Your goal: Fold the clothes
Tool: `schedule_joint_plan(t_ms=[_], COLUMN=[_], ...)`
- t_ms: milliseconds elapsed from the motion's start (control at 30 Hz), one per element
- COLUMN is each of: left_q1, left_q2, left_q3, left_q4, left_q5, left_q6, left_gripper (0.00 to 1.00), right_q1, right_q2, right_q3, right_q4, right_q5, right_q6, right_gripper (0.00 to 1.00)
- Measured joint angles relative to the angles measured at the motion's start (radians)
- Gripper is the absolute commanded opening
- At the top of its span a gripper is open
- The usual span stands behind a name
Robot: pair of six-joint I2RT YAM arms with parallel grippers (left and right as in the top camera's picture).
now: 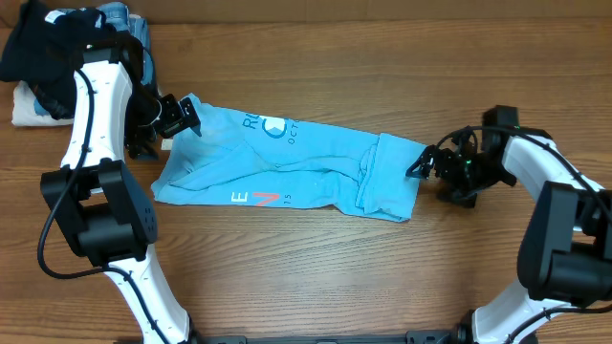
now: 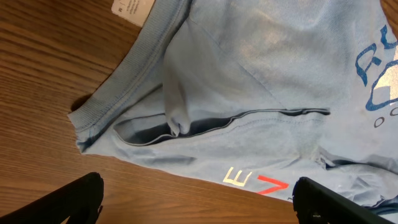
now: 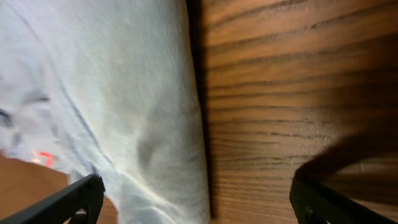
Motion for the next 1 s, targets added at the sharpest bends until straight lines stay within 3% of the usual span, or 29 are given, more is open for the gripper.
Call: schedule_joint_plan(t_ms=[267, 333, 467, 600, 733, 1000], left_q1=[0.000, 0.000, 0.000, 0.000, 0.000, 0.000], left_q2=[0.000, 0.000, 0.000, 0.000, 0.000, 0.000], left_q3=[0.000, 0.000, 0.000, 0.000, 0.000, 0.000], left_q4=[0.002, 0.002, 0.003, 0.004, 0.004, 0.004], left_q5=[0.000, 0.000, 0.000, 0.000, 0.000, 0.000], left_q6=[0.000, 0.000, 0.000, 0.000, 0.000, 0.000], left_gripper=[1.00, 1.00, 1.00, 1.00, 1.00, 1.00], right_q1=[-0.023, -0.018, -0.006, -0.004, -0.004, -0.007], right_q2=[-0.027, -0.031, -0.031, -0.026, -0.025, -0.024], right_q3=[-0.101, -0.124, -0.167, -0.199, -0.209, -0.210], right_q4=[0.143, 0.171, 0.213, 0.238, 0.249, 0.270], right_q5=[-0.170, -0.195, -0.204, -0.196, -0.186, -0.155], right_q6=[-0.011, -0.003, 0.021, 0.056, 0.083, 0.127], right_gripper=[0.96, 0.84, 0.44, 0.29, 0.04, 0.04])
